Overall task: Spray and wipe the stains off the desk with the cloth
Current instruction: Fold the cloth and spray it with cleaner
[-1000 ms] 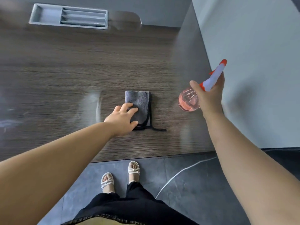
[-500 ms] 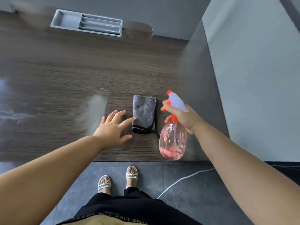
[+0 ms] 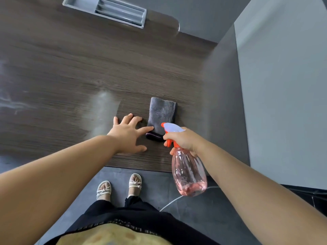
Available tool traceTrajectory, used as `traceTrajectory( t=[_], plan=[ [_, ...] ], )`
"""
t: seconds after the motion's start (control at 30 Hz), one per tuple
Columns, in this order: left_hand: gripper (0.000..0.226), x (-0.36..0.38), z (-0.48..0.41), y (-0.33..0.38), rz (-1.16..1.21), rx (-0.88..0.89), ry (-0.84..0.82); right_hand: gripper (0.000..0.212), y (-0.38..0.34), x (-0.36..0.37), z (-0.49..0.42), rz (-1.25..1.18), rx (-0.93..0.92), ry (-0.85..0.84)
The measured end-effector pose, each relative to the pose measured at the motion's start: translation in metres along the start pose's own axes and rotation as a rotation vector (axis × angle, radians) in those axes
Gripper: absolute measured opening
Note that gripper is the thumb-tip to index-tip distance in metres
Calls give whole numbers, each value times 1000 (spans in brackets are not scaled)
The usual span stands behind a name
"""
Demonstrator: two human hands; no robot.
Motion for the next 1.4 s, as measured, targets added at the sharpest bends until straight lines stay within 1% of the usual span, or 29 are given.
traceTrajectory(
  t=[0.2,0.27,0.4,0.5,0.6,0.67,0.87,0.93,1.03,1.13,1.27,1.3,1.4],
  plan=[
    [77,-1,0,-2,21,7,-46,42,0,2,1,33,83,-21],
    [77,-2,-1,-3,23,7,-61,41,-4,-4,0,29,72,-1],
    [79,-3,-2,-3,33,9,-100,41,-16,-22,-4,-62,24,81],
    [79,-4,-2,-4,54,9,-129,40,-30,-24,-5,-101,9,80],
    [80,-5,-1,-4,50,5,-143,17,-37,-27,-8,-93,24,95],
    [80,-5,-1,-4,47,2,-145,6,-36,-31,-10,-118,47,116],
    [78,-6,-1,-4,44,8,-147,14,-27,-55,-13,-190,63,199],
    [78,-6,-1,-4,44,7,-146,11,-22,-56,-11,-188,77,196],
    [78,-6,-1,-4,44,2,-143,3,-17,-50,-5,-201,83,148],
    [78,-6,-1,-4,50,-3,-144,8,-12,-45,0,-138,95,114],
    [78,-6,-1,-4,64,-8,-153,37,-2,-32,-2,-105,83,67],
    [78,-6,-1,-4,66,-9,-152,41,1,-29,-2,-96,86,63],
    [78,-7,-1,-4,70,-11,-150,42,5,-21,0,-73,90,41]
  ],
)
Point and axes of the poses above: each hand's wrist, its own z-axis away from the middle knuckle, its own x-axis out of the palm, y = z × x, the point moved 10 cm from there along -z, towards the middle knuckle, and after that the axes turned 2 degrees about -y, right-handed, at the moved point
